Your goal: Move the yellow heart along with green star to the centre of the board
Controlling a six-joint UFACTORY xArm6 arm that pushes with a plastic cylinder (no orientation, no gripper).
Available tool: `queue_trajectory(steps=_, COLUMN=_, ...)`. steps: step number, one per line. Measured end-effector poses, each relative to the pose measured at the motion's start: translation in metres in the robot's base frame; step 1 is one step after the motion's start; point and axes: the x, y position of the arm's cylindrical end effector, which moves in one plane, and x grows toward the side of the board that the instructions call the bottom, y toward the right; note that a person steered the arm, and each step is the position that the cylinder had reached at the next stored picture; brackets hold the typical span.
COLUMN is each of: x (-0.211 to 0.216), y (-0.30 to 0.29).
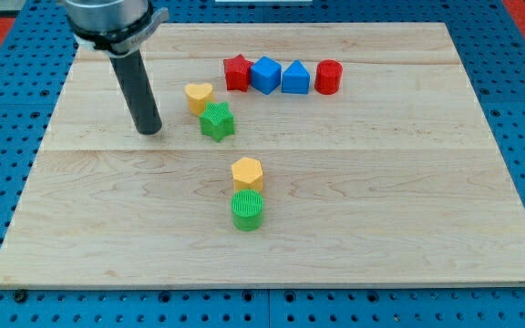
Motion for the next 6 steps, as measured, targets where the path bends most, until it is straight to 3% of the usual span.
queue_trajectory(steps=1, x=-0.027, y=0.011)
queue_trajectory(steps=3, x=-0.037, y=0.012)
queue_trajectory(steps=4, x=-0.079, y=0.009)
queue_trajectory(steps=6, x=-0.054, y=0.042)
